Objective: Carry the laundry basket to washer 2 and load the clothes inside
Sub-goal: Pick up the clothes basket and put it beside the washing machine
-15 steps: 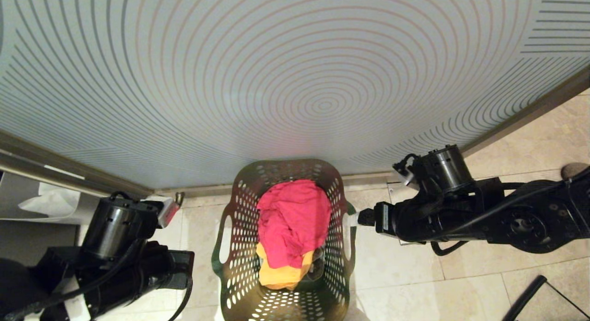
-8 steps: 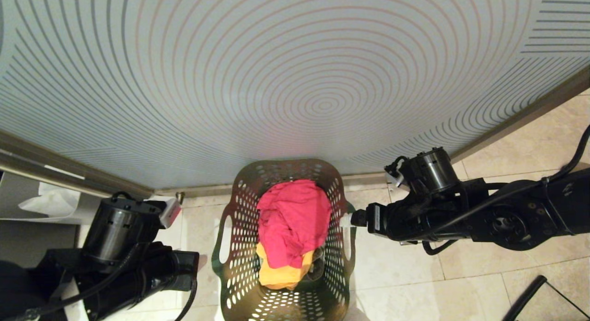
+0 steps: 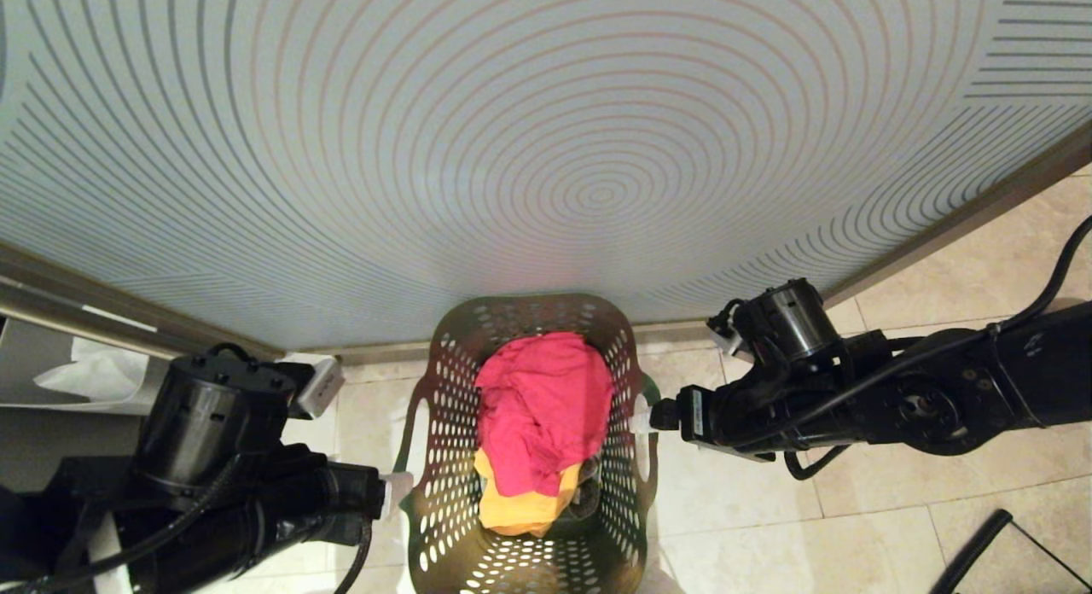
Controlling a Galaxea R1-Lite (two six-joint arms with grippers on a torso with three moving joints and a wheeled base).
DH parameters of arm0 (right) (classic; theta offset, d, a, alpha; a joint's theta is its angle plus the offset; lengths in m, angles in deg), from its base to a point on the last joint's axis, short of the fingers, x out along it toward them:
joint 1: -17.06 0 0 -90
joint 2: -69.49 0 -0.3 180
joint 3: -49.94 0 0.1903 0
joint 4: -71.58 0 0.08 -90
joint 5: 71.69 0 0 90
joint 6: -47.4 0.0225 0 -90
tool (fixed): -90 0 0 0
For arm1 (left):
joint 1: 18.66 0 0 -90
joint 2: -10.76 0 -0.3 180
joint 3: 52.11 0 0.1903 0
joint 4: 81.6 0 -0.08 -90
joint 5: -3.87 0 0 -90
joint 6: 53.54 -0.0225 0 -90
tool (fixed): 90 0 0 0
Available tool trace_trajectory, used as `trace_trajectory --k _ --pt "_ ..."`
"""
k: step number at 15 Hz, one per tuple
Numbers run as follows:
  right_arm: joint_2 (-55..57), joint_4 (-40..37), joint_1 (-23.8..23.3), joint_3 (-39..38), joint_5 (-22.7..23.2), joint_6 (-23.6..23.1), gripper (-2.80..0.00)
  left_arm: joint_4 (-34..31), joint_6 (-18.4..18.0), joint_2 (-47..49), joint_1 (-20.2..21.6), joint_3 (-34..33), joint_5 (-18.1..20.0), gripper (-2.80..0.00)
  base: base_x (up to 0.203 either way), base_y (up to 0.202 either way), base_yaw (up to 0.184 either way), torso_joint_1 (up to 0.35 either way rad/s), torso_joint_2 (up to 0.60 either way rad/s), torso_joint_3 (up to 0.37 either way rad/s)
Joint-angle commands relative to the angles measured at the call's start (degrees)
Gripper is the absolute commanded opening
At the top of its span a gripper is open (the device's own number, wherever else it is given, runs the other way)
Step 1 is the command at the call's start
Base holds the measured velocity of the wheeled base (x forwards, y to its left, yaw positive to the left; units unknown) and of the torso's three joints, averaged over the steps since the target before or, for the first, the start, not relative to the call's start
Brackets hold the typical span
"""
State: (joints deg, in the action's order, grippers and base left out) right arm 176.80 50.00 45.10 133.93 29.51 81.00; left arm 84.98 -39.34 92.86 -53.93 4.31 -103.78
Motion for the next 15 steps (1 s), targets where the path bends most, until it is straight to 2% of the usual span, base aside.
trace_trajectory --k 1,2,7,12,15 --pt "-0.3 -1.9 -0.1 2.2 1.2 0.2 0.0 0.2 0.9 -2.0 -0.7 -0.2 2.4 0.0 0.0 0.0 0.0 0.0 0.0 0.0" --pt "0.0 -2.2 -0.3 3.8 1.7 0.2 0.0 0.2 1.1 -2.2 -0.9 -1.0 3.8 0.0 0.0 0.0 0.0 0.0 0.0 0.0" --pt "5.8 -2.0 -0.5 7.2 1.6 -0.4 0.0 0.7 4.9 0.7 -0.9 -2.6 4.1 0.0 0.0 0.0 0.0 0.0 0.0 0.0" --pt "7.7 -1.6 -1.6 14.3 2.1 0.1 0.0 4.5 4.8 5.3 -2.0 -1.8 3.5 0.0 0.0 0.0 0.0 0.0 0.0 0.0" --pt "7.6 -5.6 -1.3 17.9 2.2 0.5 0.0 4.5 4.9 6.1 -2.3 -1.8 3.5 0.0 0.0 0.0 0.0 0.0 0.0 0.0"
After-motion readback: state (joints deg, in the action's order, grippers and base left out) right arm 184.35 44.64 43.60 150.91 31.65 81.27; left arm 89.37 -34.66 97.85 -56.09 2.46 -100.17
